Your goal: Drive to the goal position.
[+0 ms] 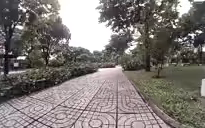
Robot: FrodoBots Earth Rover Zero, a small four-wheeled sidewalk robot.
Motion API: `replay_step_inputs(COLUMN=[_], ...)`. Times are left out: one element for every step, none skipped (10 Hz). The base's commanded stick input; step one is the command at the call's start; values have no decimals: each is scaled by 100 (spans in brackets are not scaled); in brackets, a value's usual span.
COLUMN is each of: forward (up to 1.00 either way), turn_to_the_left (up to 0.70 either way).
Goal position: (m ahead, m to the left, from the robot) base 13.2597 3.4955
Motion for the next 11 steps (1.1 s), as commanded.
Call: replay_step_inputs(forward=[100, 100, 100, 100, 100, 100, 100, 100, 100, 100, 100], turn_to_the_left=[0, 0, 0, 0, 0, 0, 0, 0, 0, 0, 0])
